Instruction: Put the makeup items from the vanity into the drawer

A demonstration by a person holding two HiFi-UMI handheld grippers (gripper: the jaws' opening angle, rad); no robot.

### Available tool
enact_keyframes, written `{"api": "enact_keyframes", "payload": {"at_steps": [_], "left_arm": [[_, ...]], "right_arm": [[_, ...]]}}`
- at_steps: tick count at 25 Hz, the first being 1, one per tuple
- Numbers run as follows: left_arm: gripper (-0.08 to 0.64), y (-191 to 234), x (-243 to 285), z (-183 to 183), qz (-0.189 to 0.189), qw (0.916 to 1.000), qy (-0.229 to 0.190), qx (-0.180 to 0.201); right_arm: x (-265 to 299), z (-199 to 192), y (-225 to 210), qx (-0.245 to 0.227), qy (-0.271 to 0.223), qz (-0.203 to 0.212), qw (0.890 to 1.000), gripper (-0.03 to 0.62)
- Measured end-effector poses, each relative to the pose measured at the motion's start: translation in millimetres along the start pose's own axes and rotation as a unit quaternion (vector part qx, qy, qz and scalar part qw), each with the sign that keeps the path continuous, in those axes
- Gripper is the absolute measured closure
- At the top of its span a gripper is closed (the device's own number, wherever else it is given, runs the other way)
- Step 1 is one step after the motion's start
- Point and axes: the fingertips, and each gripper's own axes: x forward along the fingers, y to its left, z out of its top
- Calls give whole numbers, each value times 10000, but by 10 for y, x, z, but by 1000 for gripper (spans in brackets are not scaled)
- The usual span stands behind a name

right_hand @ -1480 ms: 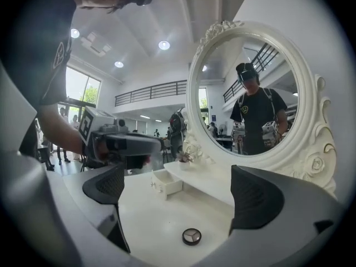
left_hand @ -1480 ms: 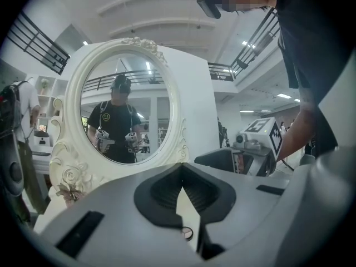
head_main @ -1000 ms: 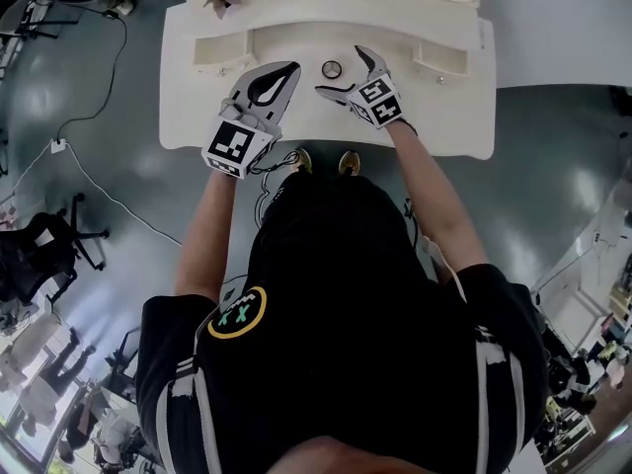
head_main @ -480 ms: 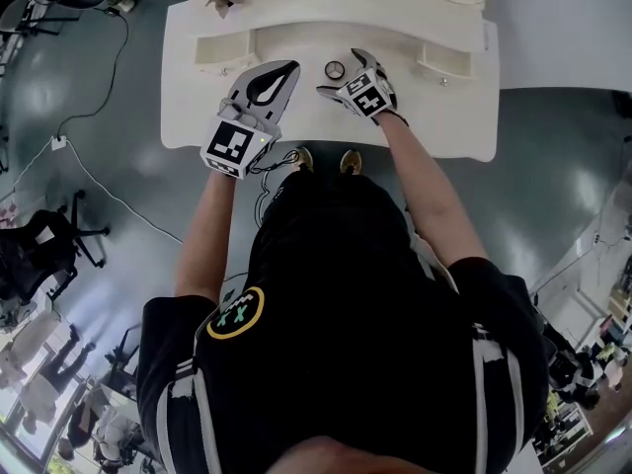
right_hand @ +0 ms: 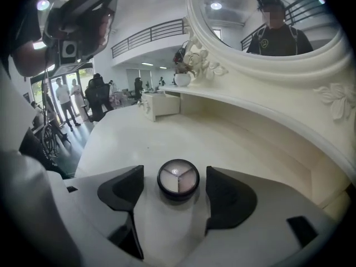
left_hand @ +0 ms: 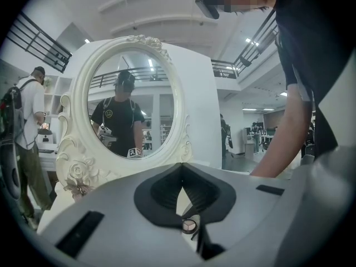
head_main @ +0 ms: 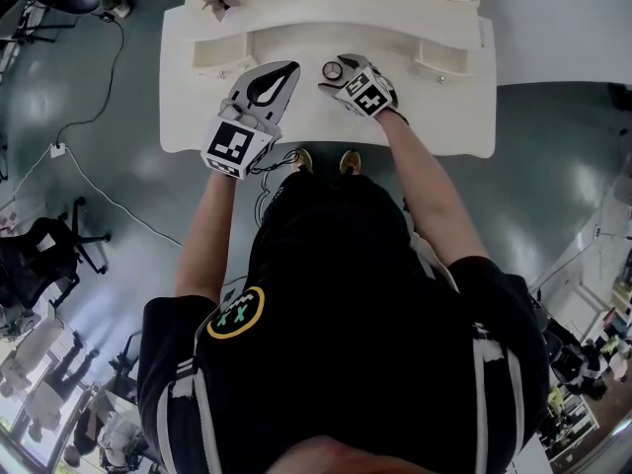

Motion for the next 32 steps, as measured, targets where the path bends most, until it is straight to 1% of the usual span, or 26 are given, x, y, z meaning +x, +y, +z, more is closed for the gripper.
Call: {"api": "enact_keyframes", "payload": {"at_steps": [2, 4, 6, 9, 12, 16, 18, 20, 24, 29, 32], "left_arm": [[541, -8, 0, 1, -10, 10000, 3, 5], [541, -16, -6, -10, -18, 10000, 5, 5], [541, -29, -5, -22, -39, 10000, 11, 8], [541, -60, 15, -21, -104, 9999, 6, 38], [541, -81, 46, -23, -204, 9998, -21, 50], [541, -101, 85, -65, -345, 9994, -27, 22], [541, -153, 144, -62, -504, 9987, -55, 24], [541, -228, 243, -63, -742, 9972, -102, 27], [541, -378, 467, -47, -1174, 9929, -171, 11], [541, -685, 876, 17, -1647, 9862, -141, 34], [541, -884, 1161, 77, -1765, 9842, -110, 63]], "right_arm": [[-25, 62, 113, -178, -18, 179, 9997, 276], [-30, 101, 183, -443, -38, 227, 9988, 351], [-30, 110, 189, -495, -57, 151, 9986, 353], [-47, 100, 137, -288, -109, -56, 9995, 354], [-134, 192, 104, -54, -310, -224, 9993, 354], [-295, 390, 61, -118, -530, -418, 9976, 354], [-438, 485, 37, -87, -642, -563, 9963, 354], [-629, 541, -12, -56, -707, -769, 9945, 354], [-1039, 573, -122, 120, -800, -1137, 9902, 354], [-1607, 344, -353, 385, -696, -1579, 9843, 354], [-1923, 195, -521, 512, -817, -1753, 9798, 354]]}}
